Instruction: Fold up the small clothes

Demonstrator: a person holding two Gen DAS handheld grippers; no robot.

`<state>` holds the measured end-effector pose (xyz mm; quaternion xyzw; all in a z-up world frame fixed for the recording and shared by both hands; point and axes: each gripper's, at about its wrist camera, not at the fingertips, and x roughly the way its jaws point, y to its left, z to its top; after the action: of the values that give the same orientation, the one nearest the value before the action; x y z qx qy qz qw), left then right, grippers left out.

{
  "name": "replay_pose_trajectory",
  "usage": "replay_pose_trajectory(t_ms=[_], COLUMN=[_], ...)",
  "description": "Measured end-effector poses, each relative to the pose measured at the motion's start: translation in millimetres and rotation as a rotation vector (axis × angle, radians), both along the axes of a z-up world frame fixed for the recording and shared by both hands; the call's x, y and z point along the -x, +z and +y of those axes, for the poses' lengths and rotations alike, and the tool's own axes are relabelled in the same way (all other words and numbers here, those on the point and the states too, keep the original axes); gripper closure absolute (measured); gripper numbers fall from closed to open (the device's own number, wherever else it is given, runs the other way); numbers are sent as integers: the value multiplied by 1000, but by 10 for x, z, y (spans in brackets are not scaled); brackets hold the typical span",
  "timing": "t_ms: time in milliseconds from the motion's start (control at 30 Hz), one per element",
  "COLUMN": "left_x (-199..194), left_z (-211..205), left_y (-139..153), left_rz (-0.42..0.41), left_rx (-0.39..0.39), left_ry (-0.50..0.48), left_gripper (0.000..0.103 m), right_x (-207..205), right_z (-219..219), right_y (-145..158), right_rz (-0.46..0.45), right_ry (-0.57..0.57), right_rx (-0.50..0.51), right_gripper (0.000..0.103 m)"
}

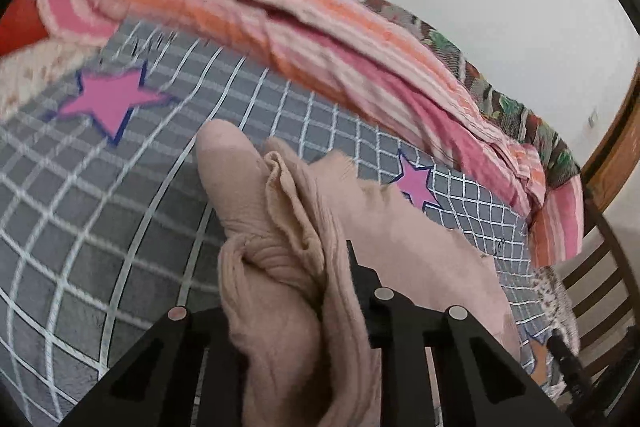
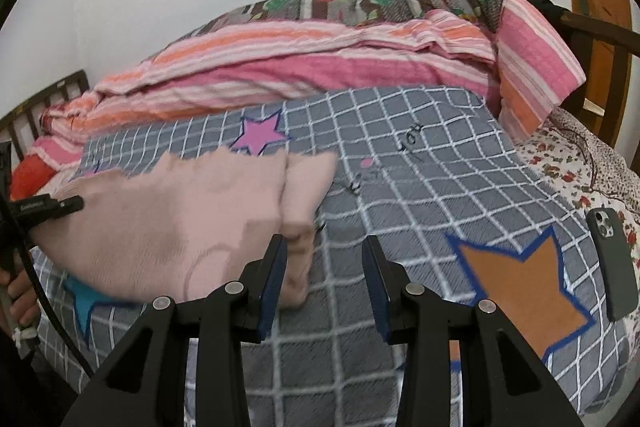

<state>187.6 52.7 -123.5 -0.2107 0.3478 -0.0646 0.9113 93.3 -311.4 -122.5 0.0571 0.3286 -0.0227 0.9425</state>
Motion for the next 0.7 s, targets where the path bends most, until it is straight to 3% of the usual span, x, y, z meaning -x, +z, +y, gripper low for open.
replay_pose_trajectory(t_ms=[333, 567, 700], left_x=[-119, -180, -130], left_z=[-924, -1669, -2145], left_y=[579, 622, 450], left_rz=[-93, -110, -84], left_rx=[-222, -274, -280], left_ry=[-86, -205, -289], left_gripper=[85, 85, 85], right_x=[168, 388, 494], right_z=[-393, -739, -897], right_y=[103, 116, 100], right_rz=[-22, -14, 0], right_ry=[-46, -99, -127], right_rx=[11, -11, -7], right_gripper=[65, 65, 65])
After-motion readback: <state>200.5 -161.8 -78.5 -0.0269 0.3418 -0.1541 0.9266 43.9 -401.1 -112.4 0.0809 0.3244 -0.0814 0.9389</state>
